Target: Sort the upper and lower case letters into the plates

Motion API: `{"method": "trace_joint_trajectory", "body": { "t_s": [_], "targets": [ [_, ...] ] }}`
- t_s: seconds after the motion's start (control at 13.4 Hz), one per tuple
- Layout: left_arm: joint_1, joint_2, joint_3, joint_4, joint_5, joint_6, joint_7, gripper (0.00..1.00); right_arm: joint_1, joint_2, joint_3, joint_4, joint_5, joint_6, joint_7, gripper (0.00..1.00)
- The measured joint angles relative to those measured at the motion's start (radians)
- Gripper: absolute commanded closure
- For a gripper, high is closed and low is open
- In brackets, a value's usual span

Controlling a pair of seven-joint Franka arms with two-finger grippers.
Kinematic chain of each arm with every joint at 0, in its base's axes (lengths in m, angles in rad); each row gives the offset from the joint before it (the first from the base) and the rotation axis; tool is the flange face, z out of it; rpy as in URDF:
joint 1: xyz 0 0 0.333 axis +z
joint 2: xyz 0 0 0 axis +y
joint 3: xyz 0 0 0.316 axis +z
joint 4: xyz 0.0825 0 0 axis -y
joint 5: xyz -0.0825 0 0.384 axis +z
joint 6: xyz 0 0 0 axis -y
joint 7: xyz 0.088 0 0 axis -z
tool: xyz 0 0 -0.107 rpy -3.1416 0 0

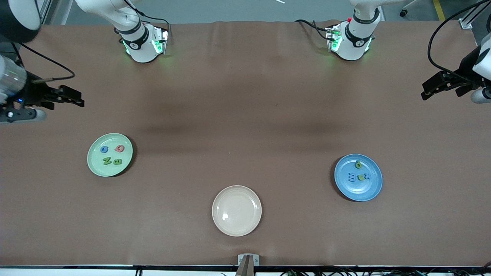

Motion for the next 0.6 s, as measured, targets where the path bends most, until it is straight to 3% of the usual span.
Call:
{"method": "trace_joint_trajectory", "body": {
  "t_s": [0.3,0.37,0.6],
  "targets": [
    [0.0,0.0,0.0,0.0,0.0,0.0,0.0,0.0,-0.008,0.002,0.011,0.051,-0.006,-0.01,0.02,0.0],
    [0.0,0.0,0.0,0.0,0.0,0.0,0.0,0.0,-0.049,0.002,0.056,0.053,-0.008,-0.009,0.023,0.0],
    [0.009,-0.002,0.0,0.0,0.0,-0.002,0.0,0.0,-0.292,0.006,0.311,0.055,-0.021,-0.007,0.033,0.0]
  ]
}}
